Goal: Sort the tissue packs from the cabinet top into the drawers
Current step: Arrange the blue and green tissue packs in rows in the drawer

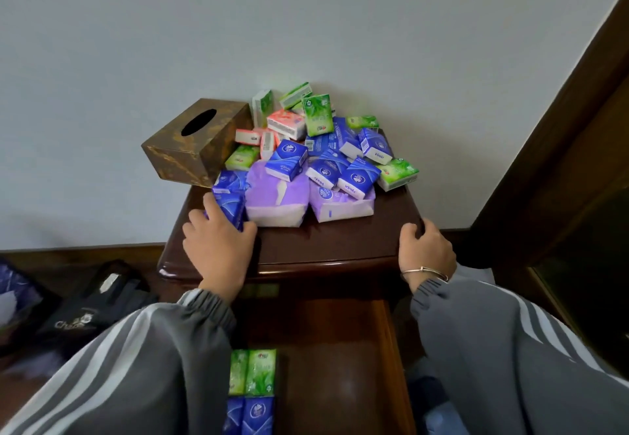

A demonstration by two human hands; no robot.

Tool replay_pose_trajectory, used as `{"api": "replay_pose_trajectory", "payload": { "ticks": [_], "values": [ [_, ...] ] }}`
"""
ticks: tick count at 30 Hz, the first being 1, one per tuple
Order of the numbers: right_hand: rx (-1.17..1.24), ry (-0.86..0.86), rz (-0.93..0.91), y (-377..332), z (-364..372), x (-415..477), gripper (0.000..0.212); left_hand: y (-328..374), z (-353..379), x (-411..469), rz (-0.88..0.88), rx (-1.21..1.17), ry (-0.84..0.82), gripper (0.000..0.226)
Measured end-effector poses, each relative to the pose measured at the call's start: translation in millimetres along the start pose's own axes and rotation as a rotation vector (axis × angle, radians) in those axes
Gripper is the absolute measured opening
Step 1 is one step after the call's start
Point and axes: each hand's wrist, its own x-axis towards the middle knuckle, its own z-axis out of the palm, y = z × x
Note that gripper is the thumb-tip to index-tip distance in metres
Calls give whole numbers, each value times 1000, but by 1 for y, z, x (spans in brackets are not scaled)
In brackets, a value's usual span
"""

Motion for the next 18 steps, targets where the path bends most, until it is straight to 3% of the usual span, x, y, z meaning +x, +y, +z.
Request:
{"api": "replay_pose_trajectory", "payload": {
  "ticks": [5,7,10,13,18],
  "values": [
    [64,-84,2,0,-3,2,46,-4,9,1,7,-54,65,77],
    [130,-32,9,-5,-6,5,47,-7,12,2,3,-77,80,77],
    [197,101,-145,-28,-11,20,42,-8,15,1,1,-82,109,78],
    [165,82,-260,-61,-9,58,40,-8,15,2,-6,-83,105,79],
    [323,-124,108,-80,9,112,53,-9,17,3,-3,-77,109,79]
  ]
}}
